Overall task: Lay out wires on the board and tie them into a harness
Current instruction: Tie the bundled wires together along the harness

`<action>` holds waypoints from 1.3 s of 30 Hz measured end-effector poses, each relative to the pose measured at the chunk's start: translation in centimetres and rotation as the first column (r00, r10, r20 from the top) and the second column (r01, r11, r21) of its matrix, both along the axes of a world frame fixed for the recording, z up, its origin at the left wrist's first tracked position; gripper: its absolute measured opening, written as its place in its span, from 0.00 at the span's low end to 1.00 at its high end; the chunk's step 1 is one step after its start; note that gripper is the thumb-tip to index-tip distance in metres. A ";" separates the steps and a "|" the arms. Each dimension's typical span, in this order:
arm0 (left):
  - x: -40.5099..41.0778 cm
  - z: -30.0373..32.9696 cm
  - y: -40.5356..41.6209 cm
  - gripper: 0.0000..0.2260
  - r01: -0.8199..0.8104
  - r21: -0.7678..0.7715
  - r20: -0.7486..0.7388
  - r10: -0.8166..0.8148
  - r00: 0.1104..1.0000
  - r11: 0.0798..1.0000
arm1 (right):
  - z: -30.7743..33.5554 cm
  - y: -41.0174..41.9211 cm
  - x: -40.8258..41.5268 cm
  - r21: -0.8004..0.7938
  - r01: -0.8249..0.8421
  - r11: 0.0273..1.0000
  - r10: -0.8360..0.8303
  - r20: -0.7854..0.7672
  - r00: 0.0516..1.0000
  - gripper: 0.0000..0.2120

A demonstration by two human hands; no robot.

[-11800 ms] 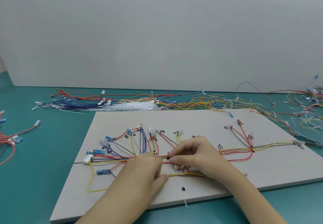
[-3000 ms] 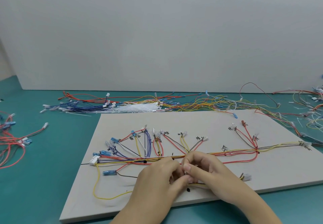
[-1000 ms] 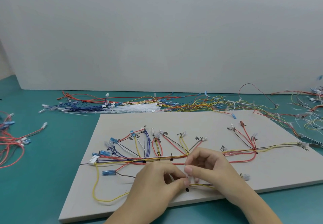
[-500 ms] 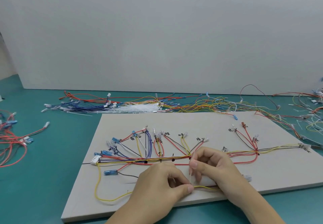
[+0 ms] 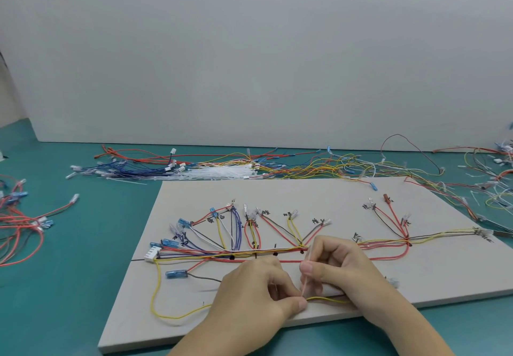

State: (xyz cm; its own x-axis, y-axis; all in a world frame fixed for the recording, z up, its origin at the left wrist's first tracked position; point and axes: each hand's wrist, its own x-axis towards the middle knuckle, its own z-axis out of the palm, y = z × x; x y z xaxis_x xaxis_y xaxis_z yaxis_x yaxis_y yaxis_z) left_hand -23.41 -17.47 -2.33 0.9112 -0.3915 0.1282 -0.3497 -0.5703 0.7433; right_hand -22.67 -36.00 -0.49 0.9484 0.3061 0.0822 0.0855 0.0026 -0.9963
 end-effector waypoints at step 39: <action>0.0 -0.4 0.0 0.05 0.006 -0.045 0.095 -0.001 0.995 0.999 | -0.2 0.4 0.2 0.058 0.222 0.973 -0.225 0.052 0.973 0.13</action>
State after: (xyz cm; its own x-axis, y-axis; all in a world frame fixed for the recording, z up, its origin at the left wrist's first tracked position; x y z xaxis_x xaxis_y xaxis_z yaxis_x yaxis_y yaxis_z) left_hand -23.41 -17.42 -2.69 0.8926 -0.3865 0.2319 -0.4220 -0.5358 0.7313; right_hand -22.46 -35.63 -0.73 0.9855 0.0804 0.1495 0.1477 0.0281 -0.9886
